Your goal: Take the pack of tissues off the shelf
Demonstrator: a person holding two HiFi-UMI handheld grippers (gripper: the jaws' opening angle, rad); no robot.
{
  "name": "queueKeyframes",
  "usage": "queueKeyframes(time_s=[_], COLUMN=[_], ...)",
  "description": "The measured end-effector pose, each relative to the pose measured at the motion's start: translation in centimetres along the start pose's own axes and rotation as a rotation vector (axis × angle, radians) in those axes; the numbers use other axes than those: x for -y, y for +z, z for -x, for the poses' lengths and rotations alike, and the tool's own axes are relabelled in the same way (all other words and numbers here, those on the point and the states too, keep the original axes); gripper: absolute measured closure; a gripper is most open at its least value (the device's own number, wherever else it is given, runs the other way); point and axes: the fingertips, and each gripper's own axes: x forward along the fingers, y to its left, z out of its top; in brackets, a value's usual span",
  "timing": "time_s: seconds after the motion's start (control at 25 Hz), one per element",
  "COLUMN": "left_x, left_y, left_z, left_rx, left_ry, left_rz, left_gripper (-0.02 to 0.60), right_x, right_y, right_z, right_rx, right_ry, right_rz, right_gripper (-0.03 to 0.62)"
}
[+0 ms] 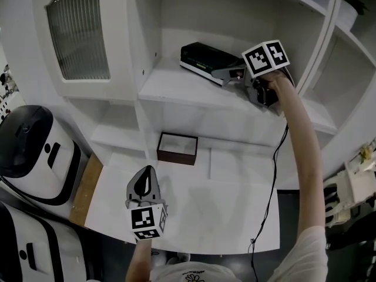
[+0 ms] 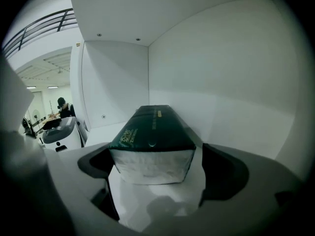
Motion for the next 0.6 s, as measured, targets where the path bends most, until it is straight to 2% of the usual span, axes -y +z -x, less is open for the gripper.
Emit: queueKeyframes(time_s=[0.28,0.6], left_x=[0.0,-0.5], left_y=[-0.2,-0.6], left_z=[-0.6,-0.7], left_rx=[-0.004,-0.010], left_ry=[0.003,0.012], left_rz=[-0.001,0.007], left_gripper=[0.581,0.581], right_x=[-0.4,-0.8], right_y=[0.7,1.3], right_z=[-1.3,-2.8], right_rx=[0.030,0.050], right_ry=[0.038,0.037], right_rz=[-0.018,-0.035], right_gripper=[0.045,0.045])
